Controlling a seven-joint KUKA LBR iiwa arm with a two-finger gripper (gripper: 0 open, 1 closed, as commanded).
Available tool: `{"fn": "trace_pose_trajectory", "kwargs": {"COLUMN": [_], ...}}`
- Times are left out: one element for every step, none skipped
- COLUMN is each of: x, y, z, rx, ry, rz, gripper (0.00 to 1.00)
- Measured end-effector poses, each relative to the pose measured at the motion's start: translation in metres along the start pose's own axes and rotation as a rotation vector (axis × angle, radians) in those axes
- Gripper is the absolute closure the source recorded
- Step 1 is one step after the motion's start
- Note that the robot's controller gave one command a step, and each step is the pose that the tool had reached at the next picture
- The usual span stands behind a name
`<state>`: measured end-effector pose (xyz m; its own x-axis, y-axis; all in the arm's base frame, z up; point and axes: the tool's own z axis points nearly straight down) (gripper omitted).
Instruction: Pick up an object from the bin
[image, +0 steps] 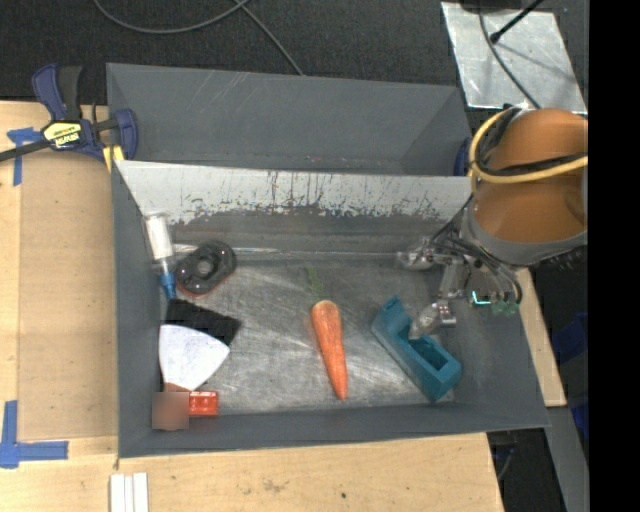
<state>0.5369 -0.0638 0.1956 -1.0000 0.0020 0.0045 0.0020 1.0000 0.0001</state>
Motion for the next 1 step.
{"fn": "trace_pose_trajectory", "kwargs": {"x": [-0.0018], "y": [0.0002], "z": [-0.0038], "rx": [0.001], "ry": [-0.008], "rz": [-0.002], "gripper": [0.0]}}
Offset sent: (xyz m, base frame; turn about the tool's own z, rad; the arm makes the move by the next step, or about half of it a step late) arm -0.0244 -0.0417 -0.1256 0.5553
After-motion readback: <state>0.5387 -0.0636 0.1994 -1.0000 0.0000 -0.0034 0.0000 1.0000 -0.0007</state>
